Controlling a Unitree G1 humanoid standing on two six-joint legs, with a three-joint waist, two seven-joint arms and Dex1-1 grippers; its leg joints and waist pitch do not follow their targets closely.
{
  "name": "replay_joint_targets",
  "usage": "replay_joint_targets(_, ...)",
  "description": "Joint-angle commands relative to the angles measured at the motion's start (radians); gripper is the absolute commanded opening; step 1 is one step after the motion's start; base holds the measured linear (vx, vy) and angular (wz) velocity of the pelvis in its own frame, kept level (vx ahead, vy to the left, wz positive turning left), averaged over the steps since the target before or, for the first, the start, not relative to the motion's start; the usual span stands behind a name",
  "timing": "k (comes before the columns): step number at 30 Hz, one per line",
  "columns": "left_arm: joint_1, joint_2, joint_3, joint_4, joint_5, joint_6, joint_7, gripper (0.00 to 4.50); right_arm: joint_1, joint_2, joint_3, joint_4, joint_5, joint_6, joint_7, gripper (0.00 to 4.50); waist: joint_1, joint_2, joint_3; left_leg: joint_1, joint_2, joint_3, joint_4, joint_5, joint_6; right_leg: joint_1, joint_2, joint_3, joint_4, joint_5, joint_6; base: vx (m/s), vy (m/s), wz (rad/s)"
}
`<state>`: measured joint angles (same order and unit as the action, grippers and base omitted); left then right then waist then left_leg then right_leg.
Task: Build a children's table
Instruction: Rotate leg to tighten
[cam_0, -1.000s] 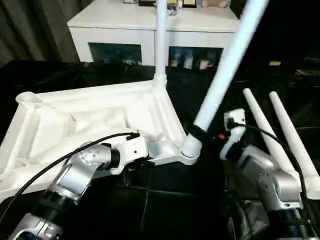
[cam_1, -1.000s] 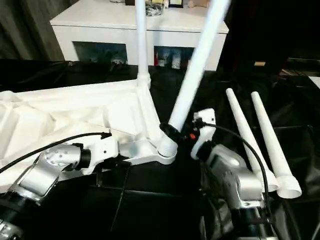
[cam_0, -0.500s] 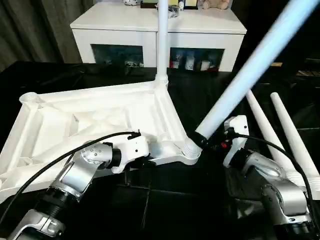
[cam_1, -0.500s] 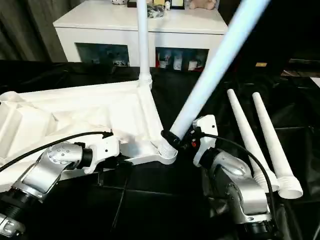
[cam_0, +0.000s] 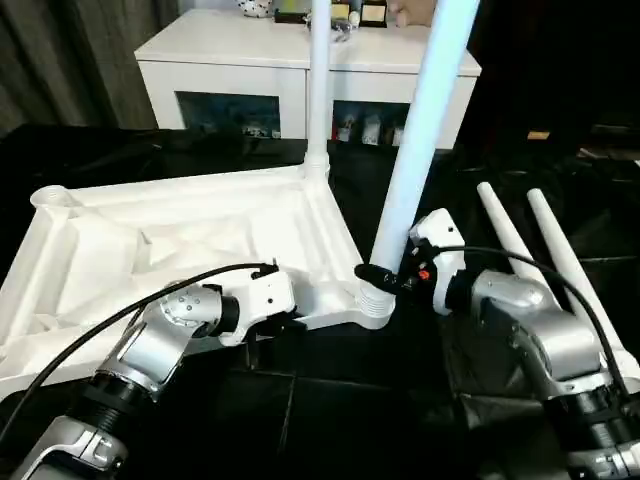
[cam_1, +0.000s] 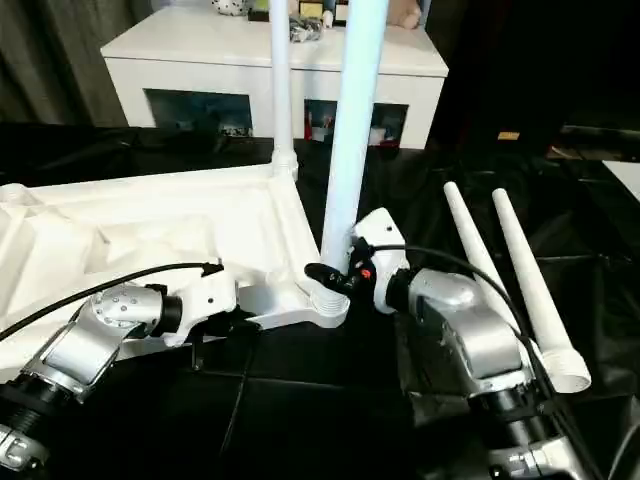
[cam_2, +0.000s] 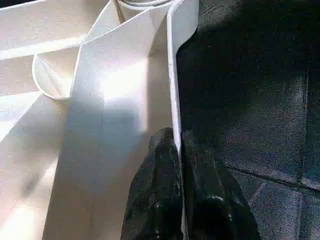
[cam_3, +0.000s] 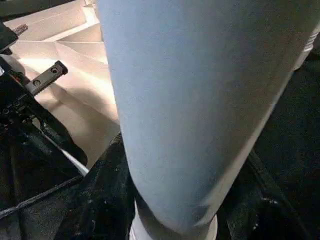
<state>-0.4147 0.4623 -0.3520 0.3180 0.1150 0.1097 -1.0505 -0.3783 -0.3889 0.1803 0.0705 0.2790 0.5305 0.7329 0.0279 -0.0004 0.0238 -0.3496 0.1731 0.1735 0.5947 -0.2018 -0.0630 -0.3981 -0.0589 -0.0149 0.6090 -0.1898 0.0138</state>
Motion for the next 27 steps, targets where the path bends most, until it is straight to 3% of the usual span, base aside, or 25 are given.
replay_joint_targets(1,0.005,0.011,0.007,-0.002,0.018,0.0,0.036,0.0,0.05,-0.011,0.082,0.112,-0.02,0.102,0.022,1.84,-0.002,-0.004,-0.025,0.004,0.047,-0.026,-0.089,-0.405,-0.026,0.012,-0.068,0.036,-0.101,-0.481,-0.133,0.0,0.0,0.0)
replay_joint_targets(5,0.004,0.007,0.014,-0.001,0.011,0.001,0.046,0.0,0.069,-0.009,0.062,0.141,-0.029,0.106,0.017,1.84,-0.001,-0.007,-0.022,0.006,0.046,-0.028,-0.09,-0.426,-0.027,0.005,-0.07,0.036,-0.111,-0.558,-0.106,0.0,0.0,0.0)
replay_joint_targets(13,0.0,0.005,0.019,0.012,0.008,0.0,0.055,0.0,0.113,-0.003,0.055,0.139,-0.044,0.083,-0.01,1.84,-0.001,0.0,-0.024,0.008,0.047,-0.032,-0.094,-0.46,-0.035,0.001,-0.069,0.036,-0.113,-0.555,-0.097,0.0,0.0,0.0)
replay_joint_targets(19,0.002,-0.014,0.046,0.027,-0.012,0.039,0.084,0.0,0.087,0.063,0.0,0.199,-0.079,0.03,-0.148,1.84,-0.011,0.002,-0.018,0.018,0.043,-0.041,-0.095,-0.548,-0.045,-0.012,-0.069,0.025,-0.132,-0.69,-0.054,0.0,0.0,0.0)
replay_joint_targets(21,-0.009,-0.05,0.07,0.046,-0.015,0.1,0.147,0.0,0.052,0.11,-0.039,0.243,-0.106,0.016,-0.267,1.84,-0.028,0.001,-0.017,0.009,0.043,-0.051,-0.106,-0.572,-0.054,0.0,-0.069,0.011,-0.134,-0.668,-0.055,-0.027,0.018,-0.06)
replay_joint_targets(24,-0.035,-0.122,0.092,0.035,-0.014,0.22,0.241,0.0,-0.007,0.176,-0.083,0.325,-0.141,-0.006,-0.438,1.84,-0.053,0.012,-0.014,0.015,0.044,-0.064,-0.114,-0.665,-0.062,0.008,-0.07,-0.019,-0.142,-0.659,-0.057,-0.066,0.054,-0.13)
replay_joint_targets(25,-0.047,-0.154,0.094,0.036,-0.01,0.254,0.277,0.0,-0.033,0.203,-0.097,0.364,-0.148,-0.021,-0.498,1.84,-0.066,0.015,-0.01,0.02,0.048,-0.071,-0.122,-0.715,-0.065,0.016,-0.069,-0.04,-0.147,-0.639,-0.056,-0.08,0.064,-0.09)
replay_joint_targets(26,-0.059,-0.192,0.089,0.037,-0.004,0.288,0.31,0.0,-0.064,0.233,-0.112,0.41,-0.154,-0.032,-0.564,1.84,-0.072,0.031,0.002,0.03,0.054,-0.073,-0.141,-0.81,-0.068,0.016,-0.052,-0.069,-0.15,-0.588,-0.059,-0.08,0.064,-0.09)
replay_joint_targets(27,-0.06,-0.196,0.089,0.038,-0.003,0.291,0.313,0.0,-0.067,0.236,-0.113,0.415,-0.155,-0.033,-0.57,1.84,-0.079,0.03,0.0,0.021,0.062,-0.076,-0.156,-0.844,-0.068,0.039,-0.05,-0.082,-0.134,-0.531,-0.061,-0.099,0.059,-0.07)
